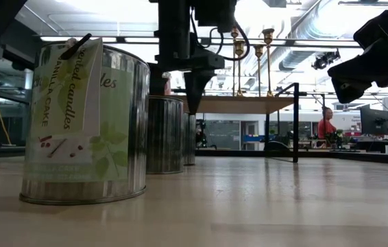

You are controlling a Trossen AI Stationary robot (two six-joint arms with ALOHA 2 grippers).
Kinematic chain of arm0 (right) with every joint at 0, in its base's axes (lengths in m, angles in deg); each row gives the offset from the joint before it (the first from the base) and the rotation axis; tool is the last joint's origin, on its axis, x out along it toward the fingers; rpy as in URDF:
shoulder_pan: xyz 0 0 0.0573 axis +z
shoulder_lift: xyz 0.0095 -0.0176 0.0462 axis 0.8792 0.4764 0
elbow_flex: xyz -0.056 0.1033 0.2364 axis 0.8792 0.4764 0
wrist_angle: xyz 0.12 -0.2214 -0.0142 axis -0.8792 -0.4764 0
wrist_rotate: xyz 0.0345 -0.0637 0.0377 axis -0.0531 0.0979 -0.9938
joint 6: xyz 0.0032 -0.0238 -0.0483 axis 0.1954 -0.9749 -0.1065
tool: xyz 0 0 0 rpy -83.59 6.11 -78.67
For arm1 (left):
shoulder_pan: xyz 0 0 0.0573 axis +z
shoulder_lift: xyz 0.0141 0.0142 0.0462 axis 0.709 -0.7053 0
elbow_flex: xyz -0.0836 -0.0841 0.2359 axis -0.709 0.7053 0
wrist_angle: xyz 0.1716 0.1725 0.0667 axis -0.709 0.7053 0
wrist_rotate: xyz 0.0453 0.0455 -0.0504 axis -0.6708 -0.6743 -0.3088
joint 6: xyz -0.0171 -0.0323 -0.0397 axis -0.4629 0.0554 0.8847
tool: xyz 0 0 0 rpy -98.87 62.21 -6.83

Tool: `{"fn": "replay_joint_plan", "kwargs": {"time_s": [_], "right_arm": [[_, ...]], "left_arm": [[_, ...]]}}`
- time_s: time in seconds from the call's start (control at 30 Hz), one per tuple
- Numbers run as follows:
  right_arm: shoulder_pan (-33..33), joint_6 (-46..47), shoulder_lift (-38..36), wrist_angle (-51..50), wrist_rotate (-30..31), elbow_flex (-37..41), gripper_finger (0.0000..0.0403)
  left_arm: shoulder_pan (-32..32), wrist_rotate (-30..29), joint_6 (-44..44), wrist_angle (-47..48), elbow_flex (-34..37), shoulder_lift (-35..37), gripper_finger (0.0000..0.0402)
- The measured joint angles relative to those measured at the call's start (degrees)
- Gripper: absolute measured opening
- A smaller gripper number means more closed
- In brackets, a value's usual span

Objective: Pick & Place candle stick holders
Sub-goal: Put the brown scented candle on the shelf

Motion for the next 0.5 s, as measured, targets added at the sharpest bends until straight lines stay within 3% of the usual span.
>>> {"fn": "replay_joint_plan", "kwargs": {"time_s": [0.5], "right_arm": [[0.0,0.0,0.0,0.0,0.0,0.0,0.0004]], "left_arm": [[0.5,2.7,-1.9,-2.2,2.0,-0.7,0.0395]]}}
